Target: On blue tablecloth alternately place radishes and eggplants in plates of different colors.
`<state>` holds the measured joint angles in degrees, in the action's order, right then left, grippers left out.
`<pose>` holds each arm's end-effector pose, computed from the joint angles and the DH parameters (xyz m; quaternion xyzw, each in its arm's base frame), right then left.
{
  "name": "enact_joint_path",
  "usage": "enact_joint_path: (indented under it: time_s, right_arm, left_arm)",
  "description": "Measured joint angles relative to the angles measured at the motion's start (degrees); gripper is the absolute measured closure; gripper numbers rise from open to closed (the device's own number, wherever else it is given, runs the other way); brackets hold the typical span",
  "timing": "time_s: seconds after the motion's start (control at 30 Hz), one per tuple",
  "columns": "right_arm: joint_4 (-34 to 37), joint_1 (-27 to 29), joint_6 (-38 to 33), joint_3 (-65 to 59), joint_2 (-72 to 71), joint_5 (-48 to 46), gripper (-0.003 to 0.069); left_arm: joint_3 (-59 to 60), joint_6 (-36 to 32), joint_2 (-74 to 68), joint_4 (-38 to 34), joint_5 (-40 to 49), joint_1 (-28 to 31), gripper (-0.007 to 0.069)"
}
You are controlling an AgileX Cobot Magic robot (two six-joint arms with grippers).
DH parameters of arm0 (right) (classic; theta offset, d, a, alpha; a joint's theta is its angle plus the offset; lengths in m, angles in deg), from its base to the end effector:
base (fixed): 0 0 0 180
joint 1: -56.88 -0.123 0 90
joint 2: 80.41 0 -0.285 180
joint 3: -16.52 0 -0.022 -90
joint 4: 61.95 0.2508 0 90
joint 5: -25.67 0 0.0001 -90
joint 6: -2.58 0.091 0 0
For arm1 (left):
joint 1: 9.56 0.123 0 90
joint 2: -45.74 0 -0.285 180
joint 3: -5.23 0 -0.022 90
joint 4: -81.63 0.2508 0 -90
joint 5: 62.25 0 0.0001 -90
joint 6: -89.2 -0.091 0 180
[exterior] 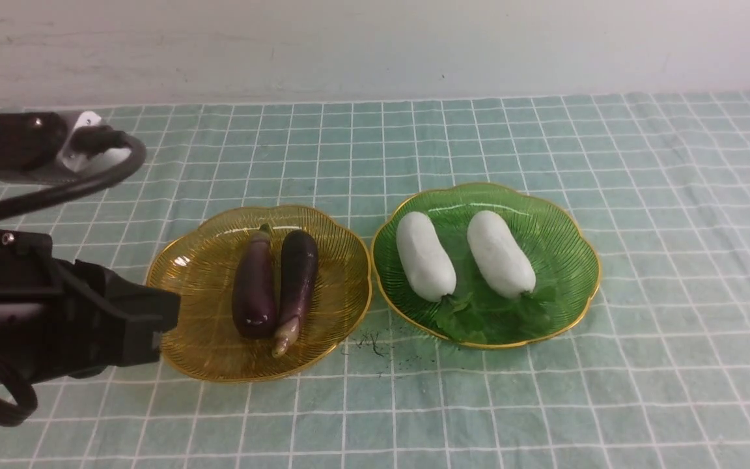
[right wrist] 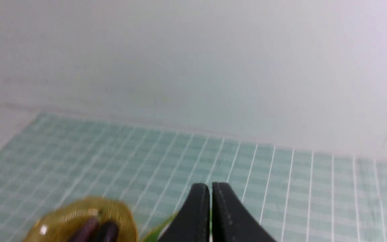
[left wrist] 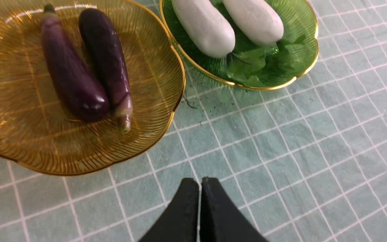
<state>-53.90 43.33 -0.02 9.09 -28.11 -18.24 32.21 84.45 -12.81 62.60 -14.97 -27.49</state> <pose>0.1139 0.0366 0.4729 -0.1006 0.7777 0.1280 0.6072 0.1512 -0.0719 0.3493 0.1246 0.8968 -0.2005 0.3742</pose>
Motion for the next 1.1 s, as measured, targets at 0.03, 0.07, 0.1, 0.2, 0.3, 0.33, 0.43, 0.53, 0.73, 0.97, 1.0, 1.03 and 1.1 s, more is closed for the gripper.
enact_joint_path:
  time_s: [0.03,0.07,0.1,0.2,0.3,0.33,0.43,0.53,0.73,0.97,1.0,1.03,1.1]
  right_arm:
    - [-0.29,0.0,-0.07,-5.38,-4.72,7.17,0.0666]
    - [-0.43,0.0,-0.2,-10.8,-9.63,11.72,0.0668]
    - [-0.53,0.0,-0.22,-16.04,-14.43,19.28,0.067]
    - [-0.77,0.0,-0.44,-32.78,-30.05,34.61,0.0671]
    - [-0.98,0.0,-0.86,-39.83,-37.98,39.13,0.0671]
    - [-1.04,0.0,-0.99,-41.9,-40.58,39.78,0.0671]
    - [-1.79,0.0,-1.47,-45.44,-45.08,40.71,0.0671]
    - [-2.01,0.0,-1.79,-46.2,-45.47,40.52,0.0672]
    - [-2.06,0.0,-1.95,-46.34,-45.48,38.44,0.0672]
    - [-2.06,0.0,-1.95,-46.34,-45.48,38.2,0.0672]
    - [-2.06,0.0,-1.95,-46.34,-45.48,38.13,0.0672]
    - [-2.06,0.0,-1.95,-46.34,-45.48,38.09,0.0672]
    - [-2.06,0.0,-1.78,-46.34,-45.48,38.03,0.0672]
  left_arm:
    - [0.0,0.0,0.0,0.0,0.0,0.0,0.0632]
    - [0.0,0.0,0.0,0.0,0.0,0.0,0.0632]
    - [0.0,0.0,0.0,0.0,-0.12,0.0,0.0632]
    - [0.0,0.0,0.0,0.0,-0.17,0.0,0.0632]
    - [0.0,0.0,0.0,-0.05,-0.81,0.0,0.0632]
    - [0.0,0.0,0.0,-0.05,-1.1,0.0,0.0632]
    - [0.06,0.0,-0.13,-0.05,-1.67,0.0,0.0632]
    - [0.24,0.0,0.37,-0.44,-1.88,0.0,0.0632]
    - [4.53,0.0,8.79,0.09,-2.35,0.0,0.0632]
    - [14.0,0.0,26.23,2.97,-7.41,0.0,0.0632]
    - [15.06,0.0,28.61,3.15,-8.64,0.0,0.0632]
    - [16.63,0.0,30.78,3.15,-9.74,0.0,0.0632]
    - [18.24,0.0,35.37,2.83,-10.28,0.0,0.0632]
